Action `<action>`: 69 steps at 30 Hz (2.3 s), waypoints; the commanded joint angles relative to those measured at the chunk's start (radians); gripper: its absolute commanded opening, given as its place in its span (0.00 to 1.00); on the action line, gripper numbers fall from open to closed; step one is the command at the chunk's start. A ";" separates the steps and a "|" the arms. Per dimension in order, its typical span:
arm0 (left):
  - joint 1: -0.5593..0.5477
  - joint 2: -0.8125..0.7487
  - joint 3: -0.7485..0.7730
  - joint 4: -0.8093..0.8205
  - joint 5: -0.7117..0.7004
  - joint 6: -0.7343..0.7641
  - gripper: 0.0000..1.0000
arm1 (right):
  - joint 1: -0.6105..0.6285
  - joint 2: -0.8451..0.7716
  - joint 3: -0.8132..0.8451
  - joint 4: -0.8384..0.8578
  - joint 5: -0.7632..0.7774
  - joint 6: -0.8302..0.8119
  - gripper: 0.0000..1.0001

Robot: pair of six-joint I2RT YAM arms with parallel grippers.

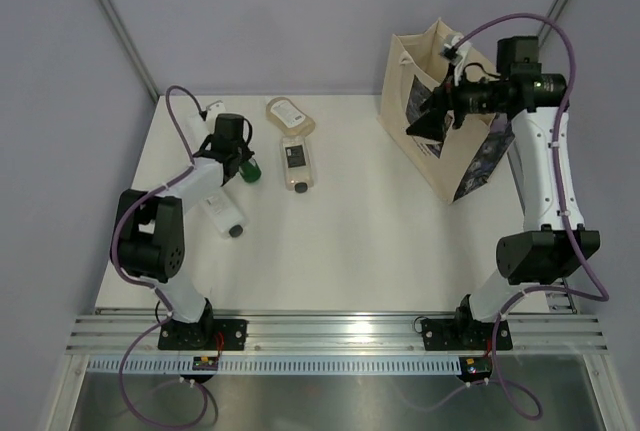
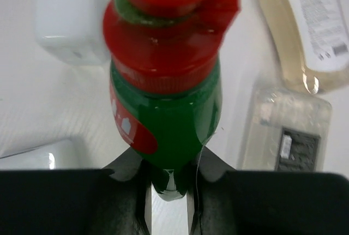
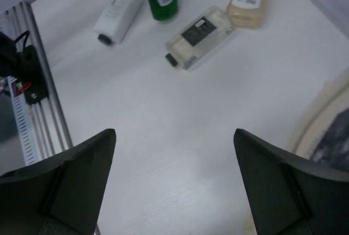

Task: Place the personal care products into the canvas bag

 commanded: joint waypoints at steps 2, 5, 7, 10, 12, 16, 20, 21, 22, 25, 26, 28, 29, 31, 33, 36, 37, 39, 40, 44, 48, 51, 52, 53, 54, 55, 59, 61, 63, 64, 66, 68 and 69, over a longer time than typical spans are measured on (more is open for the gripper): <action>0.015 -0.188 -0.097 0.224 0.454 0.157 0.00 | 0.189 -0.079 -0.192 -0.031 -0.014 -0.027 0.96; 0.030 -0.281 -0.159 0.269 0.633 0.189 0.00 | 0.283 -0.101 -0.318 0.050 -0.054 0.028 0.96; 0.038 -0.351 -0.207 0.308 0.820 0.204 0.00 | 0.323 -0.098 -0.359 0.087 -0.106 0.024 0.96; 0.038 -0.441 -0.257 0.362 1.046 0.212 0.00 | 0.385 -0.067 -0.400 0.041 -0.185 -0.154 0.98; 0.035 -0.473 -0.283 0.413 1.187 0.159 0.00 | 0.426 -0.032 -0.399 0.035 -0.195 -0.206 0.98; 0.015 -0.536 -0.332 0.569 1.333 -0.011 0.00 | 0.472 -0.005 -0.418 0.246 -0.195 0.008 0.98; -0.008 -0.585 -0.407 0.778 1.362 -0.215 0.00 | 0.521 -0.050 -0.527 0.628 -0.111 0.289 1.00; -0.014 -0.599 -0.413 0.802 1.359 -0.235 0.00 | 0.529 -0.039 -0.523 0.630 -0.114 0.295 1.00; -0.030 -0.605 -0.415 0.822 1.356 -0.251 0.00 | 0.544 -0.030 -0.512 0.629 -0.115 0.303 1.00; -0.066 -0.610 -0.407 0.842 1.356 -0.285 0.00 | 0.567 -0.002 -0.491 0.656 -0.106 0.373 1.00; -0.074 -0.610 -0.403 0.844 1.359 -0.297 0.00 | 0.575 -0.001 -0.497 0.682 -0.100 0.395 0.99; -0.097 -0.601 -0.390 0.855 1.364 -0.306 0.00 | 0.587 -0.001 -0.497 0.692 -0.106 0.400 0.99; -0.102 -0.597 -0.389 0.864 1.364 -0.323 0.00 | 0.602 0.001 -0.497 0.699 -0.108 0.413 0.99; -0.113 -0.588 -0.390 0.925 1.362 -0.352 0.00 | 0.622 0.004 -0.500 0.710 -0.102 0.430 0.99; -0.114 -0.581 -0.390 0.957 1.368 -0.395 0.00 | 0.642 -0.010 -0.511 0.711 -0.033 0.417 0.99; -0.114 -0.587 -0.383 0.947 1.373 -0.397 0.00 | 0.642 -0.030 -0.515 0.704 0.061 0.383 0.99; -0.114 -0.590 -0.384 0.950 1.371 -0.398 0.00 | 0.642 -0.032 -0.514 0.695 0.058 0.371 1.00; -0.116 -0.591 -0.389 0.961 1.364 -0.409 0.00 | 0.642 -0.032 -0.518 0.687 0.008 0.384 0.98; -0.116 -0.593 -0.390 0.965 1.361 -0.411 0.00 | 0.642 -0.033 -0.529 0.702 -0.020 0.406 0.91; -0.116 -0.591 -0.396 0.962 1.310 -0.400 0.03 | 0.644 -0.039 -0.589 0.810 -0.149 0.542 0.48; -0.116 -0.593 -0.400 0.939 1.260 -0.394 0.27 | 0.644 -0.058 -0.603 0.823 -0.187 0.564 0.02; -0.114 -0.596 -0.384 0.867 1.226 -0.365 0.49 | 0.642 -0.081 -0.593 0.831 -0.169 0.574 0.00; -0.114 -0.605 -0.380 0.811 1.214 -0.330 0.66 | 0.641 -0.085 -0.578 0.825 -0.166 0.574 0.00; -0.114 -0.614 -0.372 0.775 1.183 -0.302 0.75 | 0.632 -0.090 -0.564 0.819 -0.152 0.573 0.00; -0.107 -0.623 -0.361 0.723 1.160 -0.270 0.79 | 0.624 -0.097 -0.551 0.810 -0.143 0.571 0.00; -0.099 -0.652 -0.334 0.609 1.114 -0.192 0.86 | 0.612 -0.101 -0.517 0.793 -0.140 0.568 0.00; -0.039 -0.750 -0.277 0.280 0.845 -0.020 0.99 | 0.495 -0.104 -0.411 0.761 -0.118 0.584 0.00; -0.002 -0.792 -0.278 0.144 0.732 0.028 0.99 | 0.393 -0.096 -0.316 0.741 -0.092 0.599 0.00; 0.027 -0.840 -0.300 0.027 0.593 0.042 0.99 | 0.283 -0.072 -0.230 0.712 -0.001 0.613 0.00; 0.036 -0.853 -0.309 -0.019 0.496 0.033 0.99 | 0.248 -0.064 -0.143 0.687 0.050 0.616 0.00; 0.058 -0.881 -0.321 -0.175 0.401 -0.013 0.99 | 0.184 -0.039 -0.072 0.678 0.255 0.679 0.00; 0.071 -0.890 -0.330 -0.266 0.297 -0.064 0.99 | 0.110 -0.015 0.009 0.673 0.474 0.693 0.00; 0.090 -0.900 -0.337 -0.323 0.290 -0.065 0.99 | 0.092 -0.003 0.031 0.675 0.541 0.690 0.00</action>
